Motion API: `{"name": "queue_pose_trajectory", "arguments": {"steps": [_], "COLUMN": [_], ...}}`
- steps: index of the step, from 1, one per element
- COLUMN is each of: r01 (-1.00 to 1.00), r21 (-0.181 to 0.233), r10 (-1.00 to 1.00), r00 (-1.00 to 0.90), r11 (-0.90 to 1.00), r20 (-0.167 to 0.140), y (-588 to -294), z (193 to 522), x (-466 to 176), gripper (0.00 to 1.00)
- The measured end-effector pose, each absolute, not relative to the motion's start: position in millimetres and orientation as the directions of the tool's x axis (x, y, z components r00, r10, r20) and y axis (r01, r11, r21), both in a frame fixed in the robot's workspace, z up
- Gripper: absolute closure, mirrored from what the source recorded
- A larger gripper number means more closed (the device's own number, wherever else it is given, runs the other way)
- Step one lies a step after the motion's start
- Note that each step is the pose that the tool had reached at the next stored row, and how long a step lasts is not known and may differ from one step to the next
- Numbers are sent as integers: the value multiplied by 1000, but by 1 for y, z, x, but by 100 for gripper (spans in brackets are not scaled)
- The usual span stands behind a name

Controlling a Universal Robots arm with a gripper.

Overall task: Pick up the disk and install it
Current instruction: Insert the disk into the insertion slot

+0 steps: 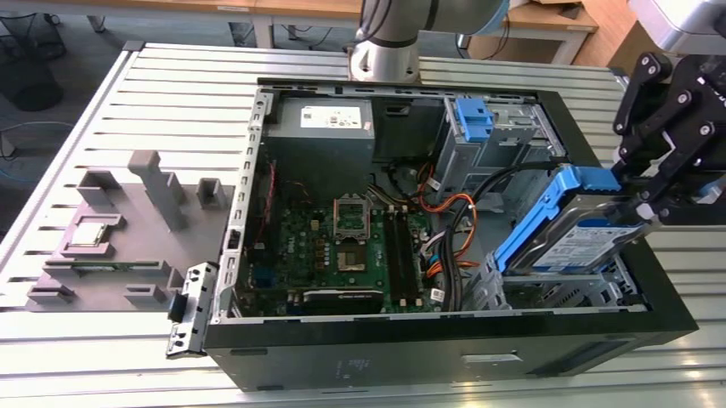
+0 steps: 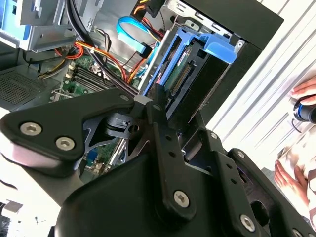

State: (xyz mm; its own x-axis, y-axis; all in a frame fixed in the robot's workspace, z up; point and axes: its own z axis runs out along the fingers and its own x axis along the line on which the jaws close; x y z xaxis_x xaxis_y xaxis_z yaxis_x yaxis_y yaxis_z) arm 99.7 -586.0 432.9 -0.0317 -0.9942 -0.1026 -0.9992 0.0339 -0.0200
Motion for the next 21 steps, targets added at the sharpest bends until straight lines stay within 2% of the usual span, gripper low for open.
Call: {"name": "queue_pose_trajectory", "arguments": {"steps": [21], "r01": [-999], "r21": [-20], "r10": [-994], "r00": [-32], "r11": [34], "r20": [-103], "y": [-588], "z": [398], "x": [100], "gripper": [65]}}
